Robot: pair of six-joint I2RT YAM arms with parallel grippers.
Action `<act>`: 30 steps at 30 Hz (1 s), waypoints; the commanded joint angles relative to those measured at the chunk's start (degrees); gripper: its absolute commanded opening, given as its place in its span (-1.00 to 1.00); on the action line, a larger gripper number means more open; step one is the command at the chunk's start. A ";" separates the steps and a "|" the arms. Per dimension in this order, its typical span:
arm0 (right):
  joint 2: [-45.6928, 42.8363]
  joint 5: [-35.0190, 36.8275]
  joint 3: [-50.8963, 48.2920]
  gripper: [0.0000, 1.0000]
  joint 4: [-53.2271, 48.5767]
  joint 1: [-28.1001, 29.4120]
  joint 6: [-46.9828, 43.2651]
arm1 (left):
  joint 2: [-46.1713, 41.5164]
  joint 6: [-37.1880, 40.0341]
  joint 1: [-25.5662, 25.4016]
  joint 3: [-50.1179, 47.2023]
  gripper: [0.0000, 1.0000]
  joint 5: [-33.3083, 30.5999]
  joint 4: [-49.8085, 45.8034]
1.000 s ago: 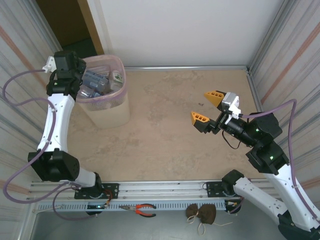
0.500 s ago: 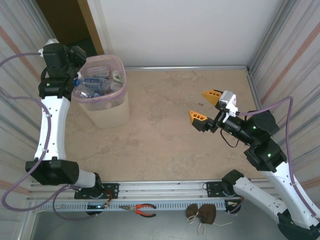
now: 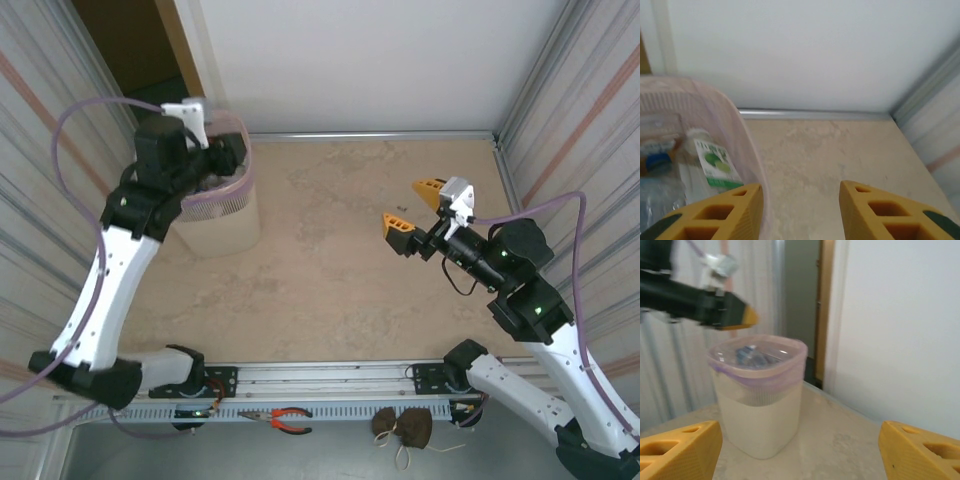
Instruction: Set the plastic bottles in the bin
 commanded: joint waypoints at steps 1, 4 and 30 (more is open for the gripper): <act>0.11 9.40 -0.54 0.62 -4.17 -1.64 2.20 | -5.07 3.11 -2.73 -8.88 -0.09 -5.65 -2.46; 0.02 13.87 -3.11 0.66 -5.75 -4.29 3.78 | -9.81 0.57 -2.89 -18.75 -0.07 -6.48 -1.30; 14.75 26.23 -43.52 0.98 27.91 -27.80 10.95 | -5.36 14.21 13.35 -57.96 0.97 -21.49 35.72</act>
